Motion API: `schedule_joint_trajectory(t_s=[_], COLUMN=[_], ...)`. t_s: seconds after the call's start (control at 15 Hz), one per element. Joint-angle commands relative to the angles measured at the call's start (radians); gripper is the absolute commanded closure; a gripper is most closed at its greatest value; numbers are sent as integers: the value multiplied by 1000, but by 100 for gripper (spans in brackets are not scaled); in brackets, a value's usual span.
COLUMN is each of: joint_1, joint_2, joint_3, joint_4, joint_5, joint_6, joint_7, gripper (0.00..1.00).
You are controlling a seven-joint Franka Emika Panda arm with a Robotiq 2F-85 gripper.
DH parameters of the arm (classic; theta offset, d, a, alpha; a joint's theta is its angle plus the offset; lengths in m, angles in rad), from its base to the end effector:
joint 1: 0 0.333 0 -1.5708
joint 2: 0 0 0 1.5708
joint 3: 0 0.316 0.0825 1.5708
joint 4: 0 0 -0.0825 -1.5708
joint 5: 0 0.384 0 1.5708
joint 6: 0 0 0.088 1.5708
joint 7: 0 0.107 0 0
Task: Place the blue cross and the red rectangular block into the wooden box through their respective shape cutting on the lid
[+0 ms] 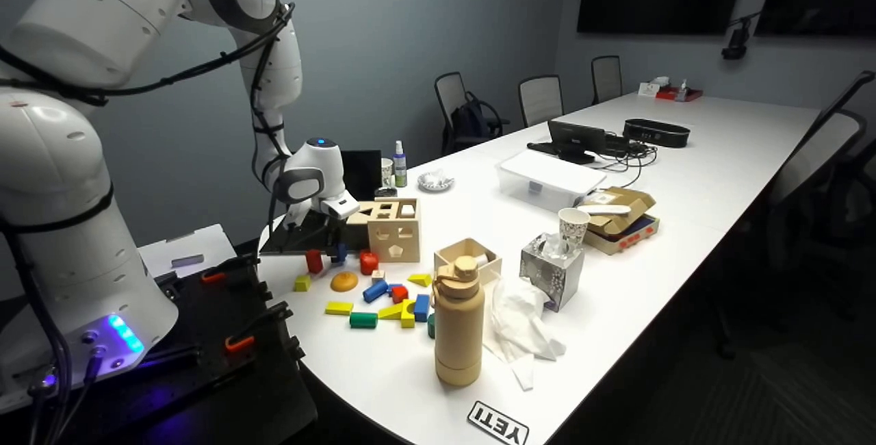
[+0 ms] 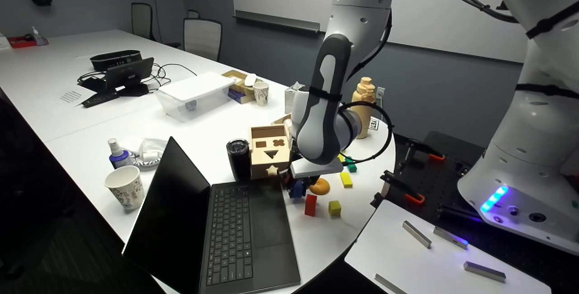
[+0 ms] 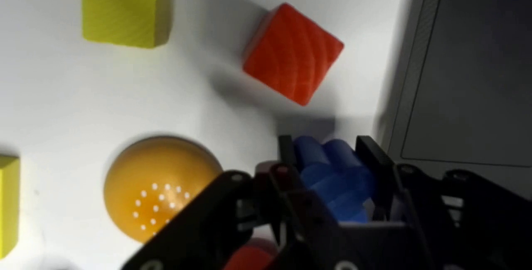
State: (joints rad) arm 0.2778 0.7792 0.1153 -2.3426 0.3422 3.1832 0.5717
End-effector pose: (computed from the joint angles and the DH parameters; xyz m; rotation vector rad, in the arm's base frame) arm 0.4333 0.1573 0.0161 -2.9333 0.8381 -0.0156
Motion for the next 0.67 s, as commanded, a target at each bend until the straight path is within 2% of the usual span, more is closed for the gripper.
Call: schedule_joint_trajectory(t_s=[0.0,0.4,0.53,0.6], joint_1=[76,244,367,442], joint_2=[-117,-265,-313,-330], joint_3=[-25,-114,-226,-308], joint_4=[-55,-114,-135,-139], joint_5=[37,11,-45,-92], joint_6=[-97,-197,-193,-187], joint_7=[13,132,207,247], gripper=[84,84,84,84])
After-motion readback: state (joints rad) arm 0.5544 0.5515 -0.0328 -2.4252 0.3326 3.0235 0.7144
